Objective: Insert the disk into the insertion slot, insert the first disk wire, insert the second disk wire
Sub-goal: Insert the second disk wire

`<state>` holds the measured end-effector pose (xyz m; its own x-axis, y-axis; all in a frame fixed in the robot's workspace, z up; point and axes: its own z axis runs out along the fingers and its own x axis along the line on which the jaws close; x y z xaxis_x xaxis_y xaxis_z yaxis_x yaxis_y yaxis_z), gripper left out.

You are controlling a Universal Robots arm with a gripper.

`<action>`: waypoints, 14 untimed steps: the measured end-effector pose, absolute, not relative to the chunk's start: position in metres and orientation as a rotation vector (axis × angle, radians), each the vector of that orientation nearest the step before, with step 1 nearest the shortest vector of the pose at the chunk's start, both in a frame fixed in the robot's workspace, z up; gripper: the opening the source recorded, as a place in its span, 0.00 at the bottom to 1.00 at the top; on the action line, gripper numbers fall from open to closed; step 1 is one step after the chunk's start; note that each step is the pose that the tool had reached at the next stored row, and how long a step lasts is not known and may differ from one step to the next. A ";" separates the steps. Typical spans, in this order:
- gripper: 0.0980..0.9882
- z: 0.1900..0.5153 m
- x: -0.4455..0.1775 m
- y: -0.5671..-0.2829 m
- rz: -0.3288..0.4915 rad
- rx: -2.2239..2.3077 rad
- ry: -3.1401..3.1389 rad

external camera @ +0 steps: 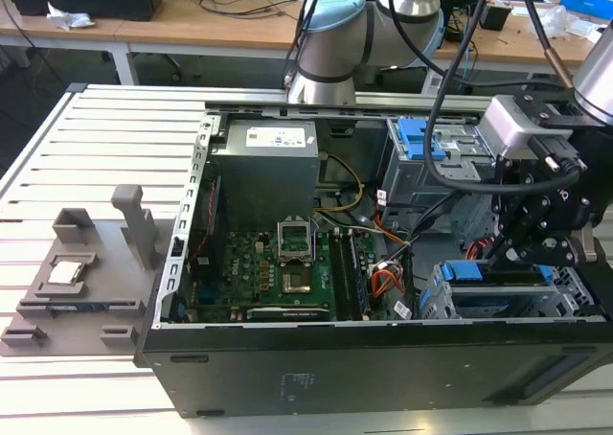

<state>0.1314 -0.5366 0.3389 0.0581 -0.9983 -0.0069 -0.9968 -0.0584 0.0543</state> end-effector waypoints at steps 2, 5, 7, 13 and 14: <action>0.06 0.337 0.131 -0.537 -0.066 2.260 -2.132; 0.06 0.336 0.131 -0.537 -0.065 2.259 -2.131; 0.06 0.335 0.131 -0.537 -0.066 2.260 -2.132; 0.13 0.355 0.131 -0.535 -0.054 2.254 -2.127; 0.01 0.361 0.131 -0.534 -0.052 2.253 -2.126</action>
